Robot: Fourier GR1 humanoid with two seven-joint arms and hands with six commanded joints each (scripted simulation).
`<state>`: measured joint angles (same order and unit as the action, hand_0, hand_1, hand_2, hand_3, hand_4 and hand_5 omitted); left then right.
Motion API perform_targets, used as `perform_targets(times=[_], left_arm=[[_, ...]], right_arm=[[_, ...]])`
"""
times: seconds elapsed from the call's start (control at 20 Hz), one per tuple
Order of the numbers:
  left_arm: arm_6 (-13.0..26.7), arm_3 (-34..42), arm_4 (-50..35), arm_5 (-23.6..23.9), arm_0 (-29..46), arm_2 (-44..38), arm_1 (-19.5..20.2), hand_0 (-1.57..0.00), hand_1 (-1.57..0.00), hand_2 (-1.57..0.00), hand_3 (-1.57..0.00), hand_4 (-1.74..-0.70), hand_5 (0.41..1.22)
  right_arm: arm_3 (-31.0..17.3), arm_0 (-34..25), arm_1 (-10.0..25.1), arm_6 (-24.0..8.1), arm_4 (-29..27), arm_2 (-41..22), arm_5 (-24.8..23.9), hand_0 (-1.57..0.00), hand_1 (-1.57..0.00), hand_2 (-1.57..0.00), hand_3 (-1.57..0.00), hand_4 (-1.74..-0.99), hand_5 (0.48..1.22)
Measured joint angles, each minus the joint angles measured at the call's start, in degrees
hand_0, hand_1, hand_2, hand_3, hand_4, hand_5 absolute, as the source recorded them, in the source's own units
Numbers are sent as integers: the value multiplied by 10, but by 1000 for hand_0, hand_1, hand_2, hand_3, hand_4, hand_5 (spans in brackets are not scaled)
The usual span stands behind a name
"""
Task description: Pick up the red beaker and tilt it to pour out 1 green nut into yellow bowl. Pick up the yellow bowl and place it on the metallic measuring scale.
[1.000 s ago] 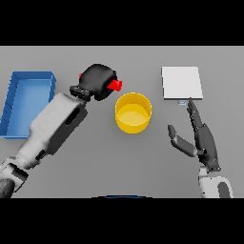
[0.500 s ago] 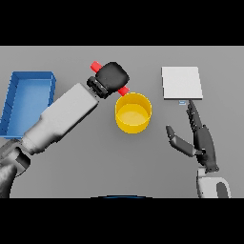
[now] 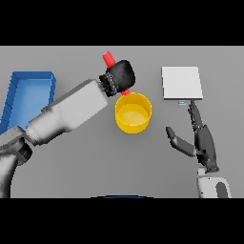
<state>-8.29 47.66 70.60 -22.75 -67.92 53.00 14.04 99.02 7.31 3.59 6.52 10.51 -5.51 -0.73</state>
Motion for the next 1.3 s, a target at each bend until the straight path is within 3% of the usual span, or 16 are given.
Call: perform_targets(times=[0.2,0.3,0.45,0.6,0.75,0.85,0.95,1.15,1.3], left_arm=[[-22,-6,40,15,-12,43,-2,-1571,-1571,-1571,-1566,-1734,1221],[-27,-8,57,17,-22,57,-6,-1571,-1571,-1571,-1568,-1733,1221],[-32,-28,85,32,-39,79,-12,-1571,-1571,-1571,-1569,-1733,1221],[-48,-32,110,40,-77,98,-19,-1571,-1571,-1571,-1570,-1732,1221],[-81,-61,124,46,-153,93,-10,-1571,-1571,-1571,-1571,-1728,1221],[-79,-79,114,40,-195,64,-2,-1571,-1571,-1571,-1571,-1724,1221],[-74,-113,101,65,-220,25,26,-1571,-1571,-1571,-1571,-1720,1221],[-16,-206,30,51,-275,-102,53,-1571,-1571,-1571,-1523,-1731,1221],[44,-261,-89,22,-275,-254,105,-1571,-1571,-1571,-1507,-1736,1221]], right_arm=[[-1,-2,-5,-9,4,1,-9,1,1,1,1,-1132,573],[2,3,-3,9,8,-4,-6,1,1,1,1,-1136,579],[7,0,5,2,-3,7,-4,1,1,1,1,-1130,577],[3,6,-1,11,4,2,-7,1,1,1,1,-1138,572],[7,0,-6,-5,3,-1,-9,1,1,1,1,-1135,563],[8,-8,-2,-9,10,-1,-11,1,1,1,1,-1130,554],[2,0,-8,8,8,-5,-8,1,1,1,1,-1128,554],[6,-6,-4,10,-1,-8,4,1,1,1,1,-1102,572],[-5,-12,-1,13,-6,-6,10,1,1,1,1,-1114,578]])
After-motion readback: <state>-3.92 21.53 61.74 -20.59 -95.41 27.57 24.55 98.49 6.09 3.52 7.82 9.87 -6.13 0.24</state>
